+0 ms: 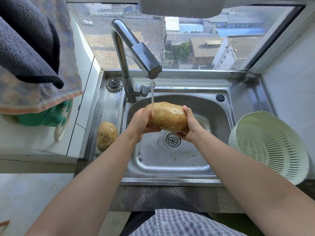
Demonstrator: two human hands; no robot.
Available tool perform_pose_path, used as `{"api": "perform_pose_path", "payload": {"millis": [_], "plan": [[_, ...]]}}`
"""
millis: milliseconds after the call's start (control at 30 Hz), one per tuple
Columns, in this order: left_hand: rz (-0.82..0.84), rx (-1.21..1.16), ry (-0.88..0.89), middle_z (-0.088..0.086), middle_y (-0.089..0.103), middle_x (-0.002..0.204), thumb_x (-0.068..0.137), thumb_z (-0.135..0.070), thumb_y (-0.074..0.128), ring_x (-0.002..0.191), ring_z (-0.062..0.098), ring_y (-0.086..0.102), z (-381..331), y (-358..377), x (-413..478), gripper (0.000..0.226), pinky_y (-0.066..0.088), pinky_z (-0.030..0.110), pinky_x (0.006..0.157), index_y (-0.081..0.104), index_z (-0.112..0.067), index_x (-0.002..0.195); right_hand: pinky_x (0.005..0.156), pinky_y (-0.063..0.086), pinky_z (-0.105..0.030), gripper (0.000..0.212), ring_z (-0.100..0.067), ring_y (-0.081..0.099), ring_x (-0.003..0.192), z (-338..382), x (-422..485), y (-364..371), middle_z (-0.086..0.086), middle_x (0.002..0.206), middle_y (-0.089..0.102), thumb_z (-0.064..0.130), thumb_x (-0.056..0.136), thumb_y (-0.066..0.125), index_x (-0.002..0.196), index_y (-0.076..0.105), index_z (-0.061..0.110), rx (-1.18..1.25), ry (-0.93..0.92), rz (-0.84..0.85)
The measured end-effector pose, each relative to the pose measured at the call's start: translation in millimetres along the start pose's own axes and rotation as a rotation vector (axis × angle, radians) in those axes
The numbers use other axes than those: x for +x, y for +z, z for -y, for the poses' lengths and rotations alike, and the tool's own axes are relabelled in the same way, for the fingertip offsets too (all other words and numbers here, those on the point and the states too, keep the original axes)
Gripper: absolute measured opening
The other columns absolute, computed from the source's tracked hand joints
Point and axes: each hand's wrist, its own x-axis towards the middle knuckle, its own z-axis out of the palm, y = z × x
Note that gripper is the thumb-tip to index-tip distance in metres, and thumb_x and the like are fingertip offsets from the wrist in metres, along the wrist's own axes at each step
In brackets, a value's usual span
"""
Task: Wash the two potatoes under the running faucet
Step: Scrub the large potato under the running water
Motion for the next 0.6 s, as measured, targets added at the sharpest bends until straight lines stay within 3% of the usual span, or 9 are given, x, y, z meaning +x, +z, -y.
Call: {"api": "perform_pose_path", "payload": {"millis": [100, 167, 300, 400, 500, 600], "plan": [[0.025, -0.02, -0.009, 0.022, 0.053, 0.129, 0.084, -0.018, 0.048, 0.116, 0.044, 0.058, -0.9, 0.0, -2.0, 0.034, 0.063, 0.043, 0.067, 0.059, -0.008, 0.114, 0.064, 0.063, -0.041, 0.095, -0.033, 0.07, 0.093, 1.1, 0.7, -1.5, -0.016, 0.113, 0.068, 0.068, 0.051, 0.08, 0.126, 0.055, 0.016, 0.017, -0.001, -0.007], [0.033, -0.037, -0.003, 0.019, 0.056, 0.123, 0.091, -0.016, 0.046, 0.11, 0.041, 0.061, -1.1, -0.7, -2.5, 0.023, 0.064, 0.043, 0.069, 0.06, -0.013, 0.109, 0.067, 0.063, -0.043, 0.096, -0.033, 0.07, 0.094, 1.3, 1.7, -2.7, -0.016, 0.114, 0.068, 0.068, 0.05, 0.081, 0.127, 0.054, 0.016, 0.026, -0.001, 0.001], [0.059, -0.059, -0.012, 0.021, 0.06, 0.123, 0.095, -0.014, 0.041, 0.096, 0.035, 0.067, 0.3, -3.2, -1.1, 0.036, 0.064, 0.041, 0.069, 0.058, -0.006, 0.126, 0.073, 0.063, -0.045, 0.094, -0.034, 0.07, 0.095, 1.4, 1.8, -5.3, -0.017, 0.114, 0.067, 0.066, 0.054, 0.08, 0.128, 0.053, 0.015, 0.044, -0.008, 0.02], [0.018, -0.047, -0.004, 0.017, 0.056, 0.122, 0.101, -0.019, 0.038, 0.093, 0.032, 0.065, 3.4, -0.8, 2.3, 0.033, 0.064, 0.043, 0.072, 0.054, -0.011, 0.128, 0.072, 0.063, -0.049, 0.103, -0.035, 0.067, 0.099, 0.1, -1.1, -4.5, -0.017, 0.119, 0.062, 0.065, 0.05, 0.082, 0.132, 0.048, 0.014, 0.073, -0.037, 0.006], [-0.096, -0.032, -0.029, 0.012, 0.054, 0.127, 0.108, -0.037, 0.031, 0.098, 0.029, 0.063, 9.8, 5.4, 7.8, 0.038, 0.063, 0.043, 0.069, 0.047, -0.015, 0.134, 0.08, 0.061, -0.055, 0.086, -0.035, 0.062, 0.105, -0.3, -7.7, -0.7, -0.015, 0.121, 0.055, 0.055, 0.067, 0.08, 0.132, 0.041, 0.013, 0.041, -0.17, -0.057], [-0.186, -0.017, -0.161, 0.017, 0.055, 0.115, 0.108, -0.042, 0.023, 0.082, 0.029, 0.062, 13.8, 8.9, 11.5, 0.043, 0.059, 0.041, 0.06, 0.043, -0.012, 0.133, 0.093, 0.055, -0.054, 0.078, -0.031, 0.058, 0.11, 1.1, -15.9, 3.6, -0.012, 0.126, 0.054, 0.053, 0.072, 0.079, 0.129, 0.039, 0.018, -0.127, -0.356, -0.09]]}}
